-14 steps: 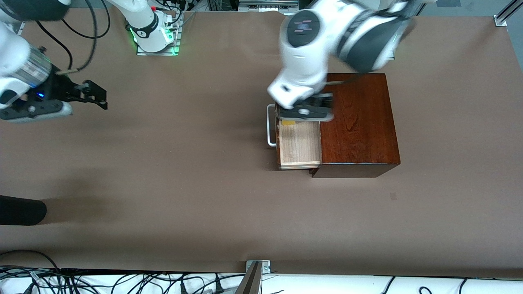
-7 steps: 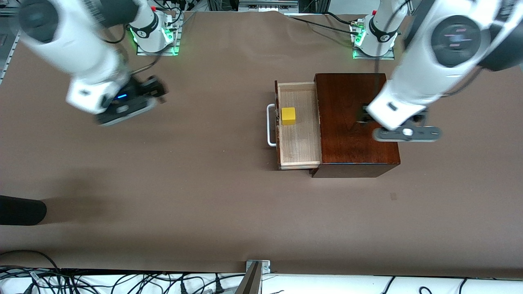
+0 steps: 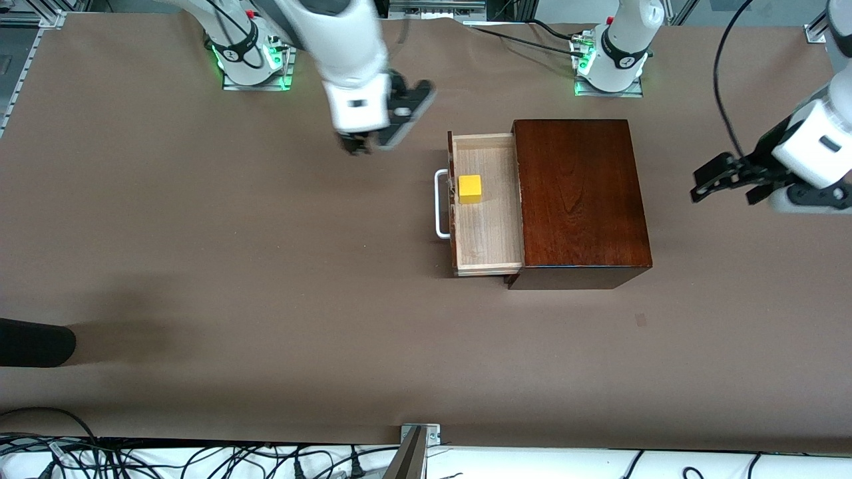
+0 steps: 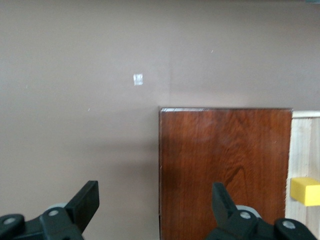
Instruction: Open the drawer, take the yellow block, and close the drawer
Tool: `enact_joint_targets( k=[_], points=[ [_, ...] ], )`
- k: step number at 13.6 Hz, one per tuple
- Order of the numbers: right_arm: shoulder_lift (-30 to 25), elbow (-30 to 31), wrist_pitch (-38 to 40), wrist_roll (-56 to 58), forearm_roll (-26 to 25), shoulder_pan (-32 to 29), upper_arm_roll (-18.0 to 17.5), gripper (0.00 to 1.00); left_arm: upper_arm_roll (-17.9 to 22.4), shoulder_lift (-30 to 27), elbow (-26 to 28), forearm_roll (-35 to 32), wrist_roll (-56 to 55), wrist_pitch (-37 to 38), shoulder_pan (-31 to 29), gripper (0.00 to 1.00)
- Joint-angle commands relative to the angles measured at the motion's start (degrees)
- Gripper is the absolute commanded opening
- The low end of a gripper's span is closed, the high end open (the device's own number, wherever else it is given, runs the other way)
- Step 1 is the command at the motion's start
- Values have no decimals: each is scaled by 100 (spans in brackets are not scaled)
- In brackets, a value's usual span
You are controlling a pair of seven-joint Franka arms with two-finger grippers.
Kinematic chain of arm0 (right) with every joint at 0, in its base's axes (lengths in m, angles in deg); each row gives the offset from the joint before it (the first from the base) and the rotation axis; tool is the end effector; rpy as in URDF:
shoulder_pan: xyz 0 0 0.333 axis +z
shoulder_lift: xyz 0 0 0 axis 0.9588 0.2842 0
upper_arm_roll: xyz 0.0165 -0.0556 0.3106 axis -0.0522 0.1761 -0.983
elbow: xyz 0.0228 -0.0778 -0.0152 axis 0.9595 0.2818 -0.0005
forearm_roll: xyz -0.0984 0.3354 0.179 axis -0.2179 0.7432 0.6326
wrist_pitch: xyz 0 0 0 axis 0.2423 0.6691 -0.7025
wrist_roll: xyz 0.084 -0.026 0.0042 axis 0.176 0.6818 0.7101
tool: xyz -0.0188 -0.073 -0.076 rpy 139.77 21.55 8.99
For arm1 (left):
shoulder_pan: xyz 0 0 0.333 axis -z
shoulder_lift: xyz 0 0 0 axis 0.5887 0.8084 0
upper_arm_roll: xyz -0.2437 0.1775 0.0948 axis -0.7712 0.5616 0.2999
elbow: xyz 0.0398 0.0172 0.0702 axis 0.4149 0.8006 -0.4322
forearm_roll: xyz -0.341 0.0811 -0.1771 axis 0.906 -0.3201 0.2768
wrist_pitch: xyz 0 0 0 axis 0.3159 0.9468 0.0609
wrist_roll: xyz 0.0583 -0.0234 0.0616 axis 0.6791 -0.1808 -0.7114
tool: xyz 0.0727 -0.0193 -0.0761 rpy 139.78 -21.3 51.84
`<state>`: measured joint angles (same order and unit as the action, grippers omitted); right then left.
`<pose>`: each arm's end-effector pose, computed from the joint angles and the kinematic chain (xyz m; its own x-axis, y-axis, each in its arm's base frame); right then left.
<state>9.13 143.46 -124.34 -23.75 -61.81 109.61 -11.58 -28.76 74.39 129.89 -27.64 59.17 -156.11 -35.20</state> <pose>0.4570 0.4793 0.5005 0.5330 0.8460 0.0139 0.8406 -0.5276 -0.1222 0.5693 -0.0311 0.5922 0.9993 0.0385 -0.0020 0.0385 -0.9981 0.0484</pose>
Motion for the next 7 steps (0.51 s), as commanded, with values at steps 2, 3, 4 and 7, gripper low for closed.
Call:
enact_joint_targets(
  k=[2,3,4,7],
  points=[
    [858,-627,-726,856,-230,465,27,100,-221,-492,797,-479,72,-397,-112,100],
    [937,-636,-928,1058,-265,544,35,100,-345,-501,796,-561,63,-389,-130,100],
    [1016,-636,-1113,1295,-335,588,27,100,-355,-492,779,-571,72,-354,-147,100],
    [1254,-680,-1475,1938,-362,702,35,100,-355,-457,665,-554,239,-22,-156,100]
  ],
)
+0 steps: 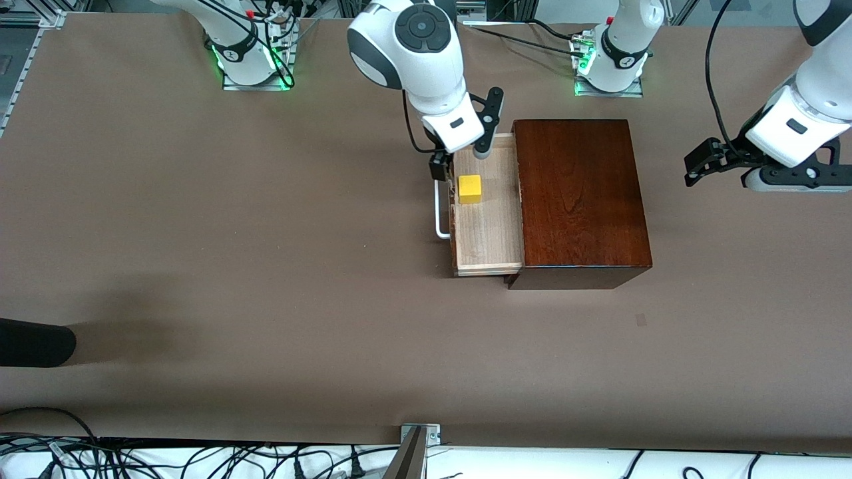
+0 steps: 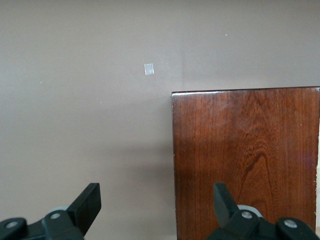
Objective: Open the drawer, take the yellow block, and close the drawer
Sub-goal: 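Lower the right gripper into the drawer and grasp the yellow cube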
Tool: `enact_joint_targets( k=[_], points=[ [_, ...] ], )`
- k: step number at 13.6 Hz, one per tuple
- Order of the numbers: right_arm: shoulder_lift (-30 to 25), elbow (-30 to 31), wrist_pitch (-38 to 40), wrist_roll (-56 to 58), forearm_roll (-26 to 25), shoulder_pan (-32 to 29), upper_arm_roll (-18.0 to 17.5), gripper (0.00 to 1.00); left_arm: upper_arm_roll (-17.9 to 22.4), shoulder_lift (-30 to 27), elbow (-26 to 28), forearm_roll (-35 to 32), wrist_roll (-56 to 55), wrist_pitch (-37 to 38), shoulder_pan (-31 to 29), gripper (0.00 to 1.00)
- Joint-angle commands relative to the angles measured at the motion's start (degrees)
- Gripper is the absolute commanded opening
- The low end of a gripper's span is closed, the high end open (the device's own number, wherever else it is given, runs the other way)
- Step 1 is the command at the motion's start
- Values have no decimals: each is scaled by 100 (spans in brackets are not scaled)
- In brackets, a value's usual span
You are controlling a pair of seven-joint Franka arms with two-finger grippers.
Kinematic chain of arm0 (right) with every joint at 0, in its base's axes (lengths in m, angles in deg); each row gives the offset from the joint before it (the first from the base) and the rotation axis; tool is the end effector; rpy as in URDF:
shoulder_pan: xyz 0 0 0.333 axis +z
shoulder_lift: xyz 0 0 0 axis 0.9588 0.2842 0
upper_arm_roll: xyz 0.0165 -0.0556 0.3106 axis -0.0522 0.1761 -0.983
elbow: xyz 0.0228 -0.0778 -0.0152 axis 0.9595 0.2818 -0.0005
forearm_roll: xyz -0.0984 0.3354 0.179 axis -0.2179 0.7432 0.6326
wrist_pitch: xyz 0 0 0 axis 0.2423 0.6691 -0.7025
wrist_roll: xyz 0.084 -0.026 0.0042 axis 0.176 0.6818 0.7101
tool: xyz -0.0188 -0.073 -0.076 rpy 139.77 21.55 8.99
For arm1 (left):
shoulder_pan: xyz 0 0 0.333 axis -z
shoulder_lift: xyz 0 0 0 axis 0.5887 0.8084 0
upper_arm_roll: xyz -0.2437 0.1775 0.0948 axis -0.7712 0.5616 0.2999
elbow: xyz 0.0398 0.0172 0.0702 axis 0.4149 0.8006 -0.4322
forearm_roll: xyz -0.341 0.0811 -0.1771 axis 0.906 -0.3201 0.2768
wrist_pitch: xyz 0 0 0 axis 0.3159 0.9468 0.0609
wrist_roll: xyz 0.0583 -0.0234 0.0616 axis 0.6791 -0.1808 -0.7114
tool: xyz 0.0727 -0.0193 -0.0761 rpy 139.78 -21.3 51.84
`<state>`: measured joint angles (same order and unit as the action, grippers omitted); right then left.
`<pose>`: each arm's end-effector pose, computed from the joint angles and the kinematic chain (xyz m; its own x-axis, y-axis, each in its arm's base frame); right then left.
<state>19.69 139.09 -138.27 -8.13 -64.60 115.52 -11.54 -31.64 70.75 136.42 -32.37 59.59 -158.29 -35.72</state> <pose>0.4520 0.5610 0.4339 0.1991 0.9666 0.1613 0.9800 -0.1955 -0.0380 0.5490 -0.0457 0.5765 0.9998 -0.0178 -0.0077 -0.0181 -0.9991 -0.0380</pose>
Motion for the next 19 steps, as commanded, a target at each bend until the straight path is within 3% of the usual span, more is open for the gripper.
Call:
enact_joint_targets(
  k=[1,9,19],
  points=[
    [241,-269,-74,342,-92,199,32,100,-75,-67,-67,-81,197,277,-96,100],
    [760,-357,-302,394,-794,464,41,100,-102,-58,-120,-72,197,321,-52,100],
    [1208,-366,-873,438,-1181,508,49,100,-111,-58,-129,-81,205,321,-26,100]
  ],
)
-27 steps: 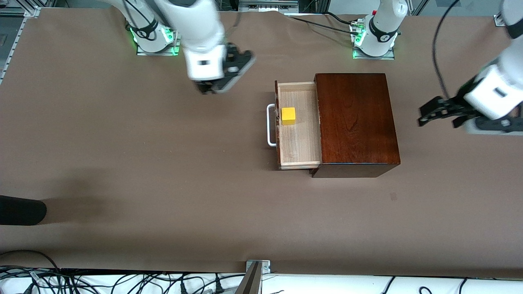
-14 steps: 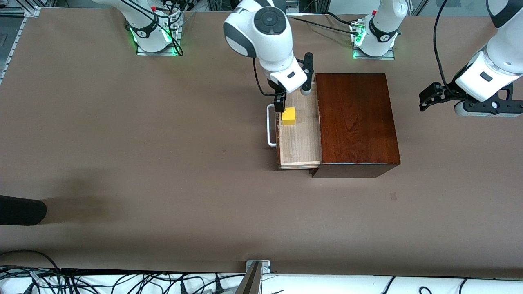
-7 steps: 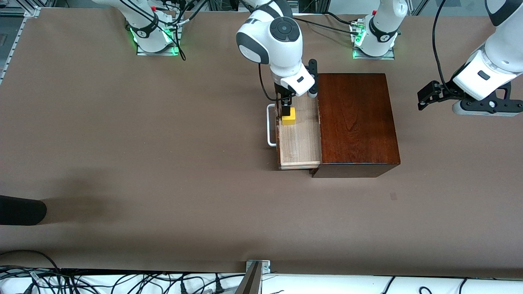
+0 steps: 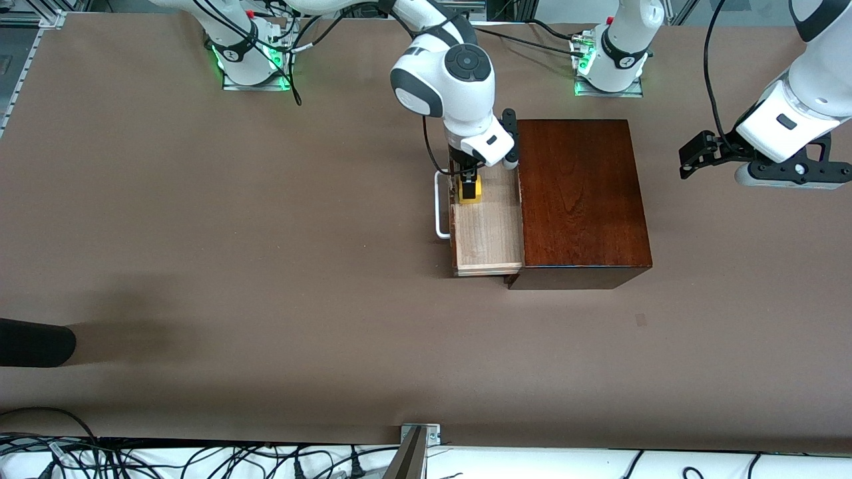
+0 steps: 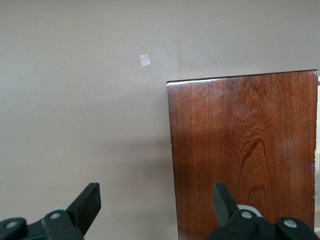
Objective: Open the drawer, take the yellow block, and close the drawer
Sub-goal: 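Lower the right gripper into the drawer and grasp the yellow cube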
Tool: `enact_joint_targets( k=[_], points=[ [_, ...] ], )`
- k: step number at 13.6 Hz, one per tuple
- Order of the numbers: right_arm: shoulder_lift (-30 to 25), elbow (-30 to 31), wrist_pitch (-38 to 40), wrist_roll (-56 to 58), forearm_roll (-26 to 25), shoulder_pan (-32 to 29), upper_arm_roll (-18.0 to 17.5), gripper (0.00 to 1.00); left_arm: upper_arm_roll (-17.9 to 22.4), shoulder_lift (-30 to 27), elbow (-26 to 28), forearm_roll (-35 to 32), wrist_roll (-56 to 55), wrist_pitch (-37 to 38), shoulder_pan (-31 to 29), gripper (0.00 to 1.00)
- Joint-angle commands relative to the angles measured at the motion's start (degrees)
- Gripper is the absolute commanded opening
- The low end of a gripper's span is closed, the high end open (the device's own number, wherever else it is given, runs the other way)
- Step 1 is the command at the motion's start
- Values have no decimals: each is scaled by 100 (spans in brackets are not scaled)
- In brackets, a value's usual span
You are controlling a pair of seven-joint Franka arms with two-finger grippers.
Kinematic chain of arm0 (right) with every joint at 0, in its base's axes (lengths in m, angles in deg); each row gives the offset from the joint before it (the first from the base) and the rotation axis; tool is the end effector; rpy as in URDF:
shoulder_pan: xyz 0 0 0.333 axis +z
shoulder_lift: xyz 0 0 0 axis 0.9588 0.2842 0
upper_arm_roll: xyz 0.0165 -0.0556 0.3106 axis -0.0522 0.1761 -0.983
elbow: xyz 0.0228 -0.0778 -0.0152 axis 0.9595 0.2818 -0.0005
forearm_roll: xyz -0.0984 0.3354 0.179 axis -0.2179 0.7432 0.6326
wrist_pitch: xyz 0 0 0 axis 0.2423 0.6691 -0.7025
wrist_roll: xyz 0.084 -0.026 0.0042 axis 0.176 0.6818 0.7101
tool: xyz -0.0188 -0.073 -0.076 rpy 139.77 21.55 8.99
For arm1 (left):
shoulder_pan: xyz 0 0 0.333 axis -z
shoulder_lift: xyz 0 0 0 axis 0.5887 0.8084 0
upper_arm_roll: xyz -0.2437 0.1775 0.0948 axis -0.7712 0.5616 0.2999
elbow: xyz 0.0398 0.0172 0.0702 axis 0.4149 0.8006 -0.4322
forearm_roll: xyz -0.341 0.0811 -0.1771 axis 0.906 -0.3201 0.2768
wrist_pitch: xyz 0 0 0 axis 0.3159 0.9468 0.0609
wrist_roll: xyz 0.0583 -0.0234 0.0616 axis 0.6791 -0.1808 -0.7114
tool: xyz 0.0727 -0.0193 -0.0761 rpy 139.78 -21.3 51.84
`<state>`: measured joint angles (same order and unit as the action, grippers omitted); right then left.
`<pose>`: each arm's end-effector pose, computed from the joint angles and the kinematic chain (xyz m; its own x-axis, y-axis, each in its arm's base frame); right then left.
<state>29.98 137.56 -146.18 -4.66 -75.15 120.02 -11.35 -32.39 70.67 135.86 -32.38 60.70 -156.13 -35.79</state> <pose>0.4333 0.6086 0.3295 -0.0084 0.9964 0.0847 0.9963 0.0011 0.0865 0.5447 -0.0518 0.5787 0.9983 -0.0476 -0.0349 -0.0489 -0.9980 -0.0400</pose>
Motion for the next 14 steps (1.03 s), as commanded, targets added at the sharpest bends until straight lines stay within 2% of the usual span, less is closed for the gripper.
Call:
enact_joint_targets(
  k=[1,4,5,7,8,10,14],
  points=[
    [215,-213,-161,91,-161,57,30,100,-35,-50,-82,-80,94,105,-10,100],
    [364,-248,-188,73,-232,66,30,100,-35,-50,-82,-72,94,105,-1,100],
    [382,-248,-197,100,-250,66,30,87,-35,-50,-82,-72,86,105,7,100],
    [373,-292,-145,117,-373,93,30,26,-132,-33,-169,-72,68,105,8,100],
    [356,-379,-110,204,-408,93,39,3,-141,20,-179,-72,68,105,-10,100],
    [303,-615,266,704,-452,84,30,0,-106,46,-188,-80,94,105,16,100],
    [58,-1512,1742,733,-391,93,-5,0,-158,47,-258,-80,16,114,16,100]
  ],
)
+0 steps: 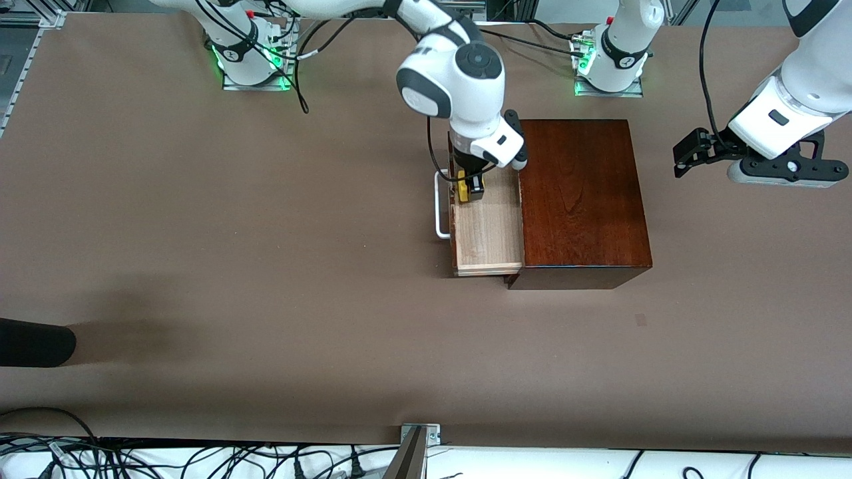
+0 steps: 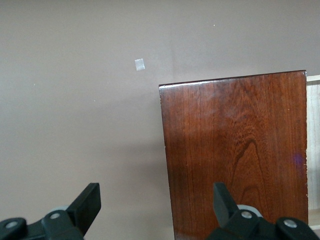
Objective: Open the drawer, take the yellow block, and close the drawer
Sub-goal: 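Lift the yellow cube out and carry it away from the box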
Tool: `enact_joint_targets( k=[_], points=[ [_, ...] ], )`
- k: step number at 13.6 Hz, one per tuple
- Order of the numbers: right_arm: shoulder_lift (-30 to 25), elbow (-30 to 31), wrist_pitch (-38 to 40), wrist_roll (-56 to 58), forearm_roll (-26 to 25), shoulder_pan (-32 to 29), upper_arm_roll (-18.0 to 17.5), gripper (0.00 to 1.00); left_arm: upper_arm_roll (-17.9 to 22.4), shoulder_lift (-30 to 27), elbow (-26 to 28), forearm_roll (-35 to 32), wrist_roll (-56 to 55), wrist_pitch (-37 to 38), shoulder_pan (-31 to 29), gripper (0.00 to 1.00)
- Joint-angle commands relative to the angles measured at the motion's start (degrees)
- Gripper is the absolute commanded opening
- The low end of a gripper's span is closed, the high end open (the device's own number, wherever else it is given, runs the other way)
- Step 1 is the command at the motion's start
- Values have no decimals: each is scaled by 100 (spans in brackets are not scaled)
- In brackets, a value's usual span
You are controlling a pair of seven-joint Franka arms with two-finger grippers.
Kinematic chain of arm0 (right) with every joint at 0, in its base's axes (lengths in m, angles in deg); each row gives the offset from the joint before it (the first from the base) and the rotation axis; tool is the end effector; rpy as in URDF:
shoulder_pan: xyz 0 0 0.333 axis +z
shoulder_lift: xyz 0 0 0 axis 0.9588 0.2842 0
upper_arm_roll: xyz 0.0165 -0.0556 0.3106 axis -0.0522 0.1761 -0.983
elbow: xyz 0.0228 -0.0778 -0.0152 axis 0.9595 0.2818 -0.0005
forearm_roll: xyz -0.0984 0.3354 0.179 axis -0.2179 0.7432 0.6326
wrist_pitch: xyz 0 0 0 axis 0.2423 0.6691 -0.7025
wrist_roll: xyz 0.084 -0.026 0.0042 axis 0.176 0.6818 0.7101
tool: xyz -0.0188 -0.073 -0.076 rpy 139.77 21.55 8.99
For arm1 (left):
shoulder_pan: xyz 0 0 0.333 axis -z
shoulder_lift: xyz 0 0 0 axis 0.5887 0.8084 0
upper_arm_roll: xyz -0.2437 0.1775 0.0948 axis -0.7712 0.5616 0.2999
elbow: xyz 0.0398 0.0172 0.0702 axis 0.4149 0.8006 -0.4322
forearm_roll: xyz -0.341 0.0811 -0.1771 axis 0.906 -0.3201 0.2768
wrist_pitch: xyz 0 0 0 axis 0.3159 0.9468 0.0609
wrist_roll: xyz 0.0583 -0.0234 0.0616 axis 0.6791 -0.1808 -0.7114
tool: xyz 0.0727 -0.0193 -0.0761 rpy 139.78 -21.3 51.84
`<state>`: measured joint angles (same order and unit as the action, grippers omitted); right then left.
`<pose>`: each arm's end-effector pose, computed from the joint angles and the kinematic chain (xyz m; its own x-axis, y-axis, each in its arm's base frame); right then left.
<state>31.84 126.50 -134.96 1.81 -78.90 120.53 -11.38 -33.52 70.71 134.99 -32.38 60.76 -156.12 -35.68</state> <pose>0.4503 0.6130 0.3792 -0.1178 0.9930 0.0035 0.9851 0.1164 0.1266 0.5446 -0.0639 0.5855 0.9973 -0.0703 -0.0207 -0.0710 -0.9967 -0.0398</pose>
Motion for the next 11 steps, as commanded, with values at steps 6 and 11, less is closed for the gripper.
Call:
enact_joint_targets(
  k=[6,11],
  points=[
    [-998,-408,1614,76,695,-974,69,0,-36,52,-171,-80,80,113,-3,100],
    [-1438,-416,2047,41,995,-2556,77,0,-36,52,-179,-80,80,113,6,100]
  ],
)
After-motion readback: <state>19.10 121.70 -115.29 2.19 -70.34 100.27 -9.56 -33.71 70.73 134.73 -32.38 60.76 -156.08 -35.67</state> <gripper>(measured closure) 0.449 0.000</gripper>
